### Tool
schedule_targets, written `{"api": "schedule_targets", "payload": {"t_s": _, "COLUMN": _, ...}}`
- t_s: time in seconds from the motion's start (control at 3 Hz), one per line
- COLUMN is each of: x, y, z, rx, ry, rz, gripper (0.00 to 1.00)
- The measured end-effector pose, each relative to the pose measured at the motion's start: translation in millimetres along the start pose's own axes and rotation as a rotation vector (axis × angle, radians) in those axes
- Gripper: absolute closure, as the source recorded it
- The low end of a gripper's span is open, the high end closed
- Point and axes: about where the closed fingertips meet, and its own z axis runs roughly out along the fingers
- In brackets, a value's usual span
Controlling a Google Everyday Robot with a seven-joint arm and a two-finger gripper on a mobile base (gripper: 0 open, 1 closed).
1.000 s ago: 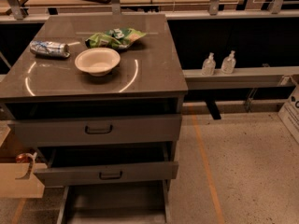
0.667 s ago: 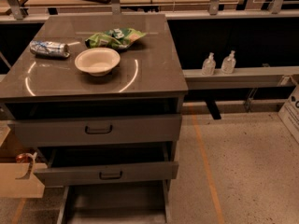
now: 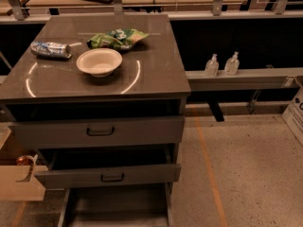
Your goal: Place apple into bottom drawer
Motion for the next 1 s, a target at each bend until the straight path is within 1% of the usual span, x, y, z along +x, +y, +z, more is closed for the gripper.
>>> {"api": "schedule_targets", "payload": {"t_s": 0.33, "x": 66.4, "y": 10.7, "z": 22.9, "rx": 0.018, "ry": 0.054, "rz": 0.024, "gripper": 1.00}}
{"api": "schedule_targets", "payload": {"t_s": 0.67, "x": 127.6, "y": 14.0, "z": 50.5, "rx": 0.033, "ry": 0.069, "rz": 0.074, "gripper": 1.00}}
{"api": "schedule_targets", "payload": {"t_s": 1.0, "x": 172.0, "y": 13.1, "z": 84.6, "rx": 0.048, "ry": 0.049, "rz": 0.116, "gripper": 1.00}}
